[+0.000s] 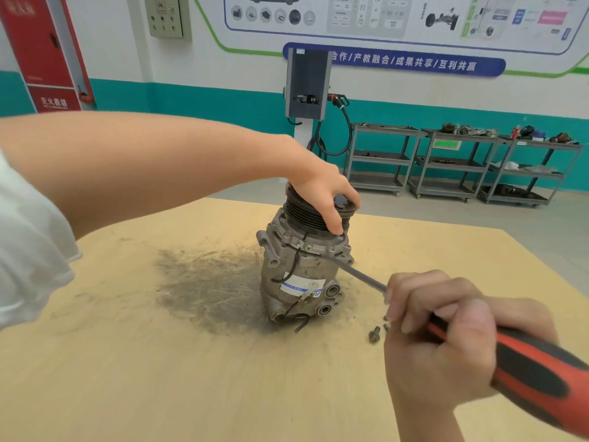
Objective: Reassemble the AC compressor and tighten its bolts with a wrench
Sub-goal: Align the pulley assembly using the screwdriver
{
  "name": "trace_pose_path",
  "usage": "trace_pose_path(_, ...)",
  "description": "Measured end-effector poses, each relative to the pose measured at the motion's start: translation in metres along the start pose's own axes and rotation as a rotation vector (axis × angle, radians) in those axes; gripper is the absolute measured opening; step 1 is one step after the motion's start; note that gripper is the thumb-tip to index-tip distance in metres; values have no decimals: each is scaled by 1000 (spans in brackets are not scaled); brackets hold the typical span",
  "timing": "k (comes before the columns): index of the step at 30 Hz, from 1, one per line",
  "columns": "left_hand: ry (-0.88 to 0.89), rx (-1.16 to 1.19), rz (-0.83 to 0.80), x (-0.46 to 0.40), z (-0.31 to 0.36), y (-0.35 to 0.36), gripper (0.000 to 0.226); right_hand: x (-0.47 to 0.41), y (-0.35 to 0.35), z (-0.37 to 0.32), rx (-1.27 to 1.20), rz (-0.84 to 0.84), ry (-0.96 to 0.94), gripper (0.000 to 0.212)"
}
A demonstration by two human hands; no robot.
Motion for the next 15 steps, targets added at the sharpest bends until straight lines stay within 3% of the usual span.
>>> trace_pose_path(7, -19, -4, -23, 1, 0, 0, 70, 0, -12, 3, -16, 96, -9, 41)
trace_pose_path(9, -16, -10, -12, 1, 1, 0, 70, -5, -12, 3, 2, 59, -23, 27)
trace_pose_path(12, -13, -14, 8, 1, 1, -1, 70, -16, -4, 6, 30, 3, -35, 24)
trace_pose_path(15, -17, -7, 8, 2, 1, 0, 72, -30, -2, 5, 35, 46, -70, 10)
Point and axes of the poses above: each hand's wrist, its own x-axis away from the middle knuckle, its own y-axis out of the palm, z = x × y, the point moved 8 cm from there along -x, towards the middle knuckle, and after that the axes turned 10 degrees about -x, right-handed, at the moved point
